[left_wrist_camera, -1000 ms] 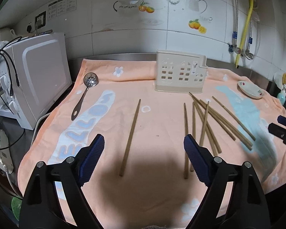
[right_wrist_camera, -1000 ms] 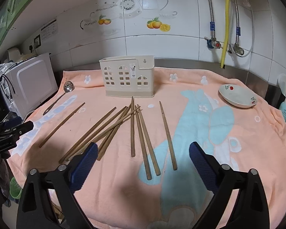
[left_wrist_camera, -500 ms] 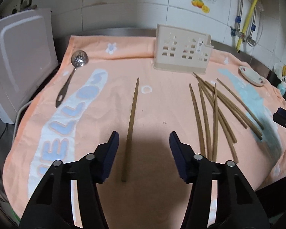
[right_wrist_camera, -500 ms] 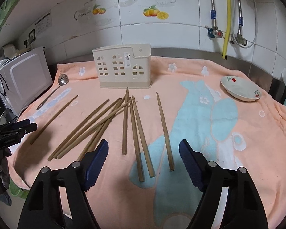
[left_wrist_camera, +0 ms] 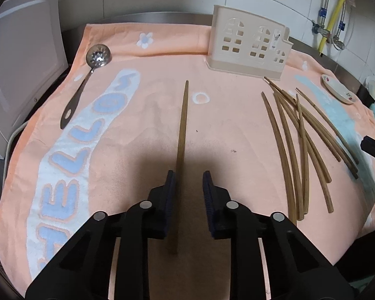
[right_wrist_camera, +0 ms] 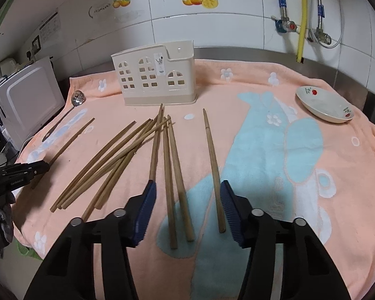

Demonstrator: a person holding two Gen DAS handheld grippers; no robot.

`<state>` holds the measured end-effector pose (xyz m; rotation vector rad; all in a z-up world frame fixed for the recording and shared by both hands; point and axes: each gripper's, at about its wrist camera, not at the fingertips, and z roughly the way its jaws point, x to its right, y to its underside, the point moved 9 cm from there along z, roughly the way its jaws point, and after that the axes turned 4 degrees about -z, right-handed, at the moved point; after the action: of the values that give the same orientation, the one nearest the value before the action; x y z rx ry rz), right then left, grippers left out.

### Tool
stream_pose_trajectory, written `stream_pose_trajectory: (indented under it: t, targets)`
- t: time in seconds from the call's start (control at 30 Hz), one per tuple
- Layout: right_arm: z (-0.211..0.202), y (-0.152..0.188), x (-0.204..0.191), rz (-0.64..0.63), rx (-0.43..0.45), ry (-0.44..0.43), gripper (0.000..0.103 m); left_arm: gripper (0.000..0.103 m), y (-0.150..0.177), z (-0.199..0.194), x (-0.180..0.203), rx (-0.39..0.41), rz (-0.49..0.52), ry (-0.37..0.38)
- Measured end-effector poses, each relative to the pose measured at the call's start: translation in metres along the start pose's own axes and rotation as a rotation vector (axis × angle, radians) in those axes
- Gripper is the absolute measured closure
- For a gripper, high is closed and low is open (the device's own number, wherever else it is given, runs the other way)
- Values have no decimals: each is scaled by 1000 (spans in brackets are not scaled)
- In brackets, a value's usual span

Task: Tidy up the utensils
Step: 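Lower the left tool onto a wooden chopstick and close while the right tool grasps another, then lift the chopsticks with both tools and carry them to the beige holder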

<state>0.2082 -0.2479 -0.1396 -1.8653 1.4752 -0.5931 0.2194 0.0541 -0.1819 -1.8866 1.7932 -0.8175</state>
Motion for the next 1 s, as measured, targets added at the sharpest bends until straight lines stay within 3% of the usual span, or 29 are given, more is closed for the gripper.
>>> stream_pose_trajectory:
  t: [0.8, 0.93, 1.0]
  targets:
    - [49, 10, 30, 18, -98, 29, 94, 82, 3, 6, -3, 1, -4, -11]
    - [49, 10, 28, -12, -97, 53, 96, 82, 2, 7, -2, 1, 7, -14]
    - [49, 10, 28, -19, -96, 61, 96, 90, 0, 8, -2, 1, 15, -26]
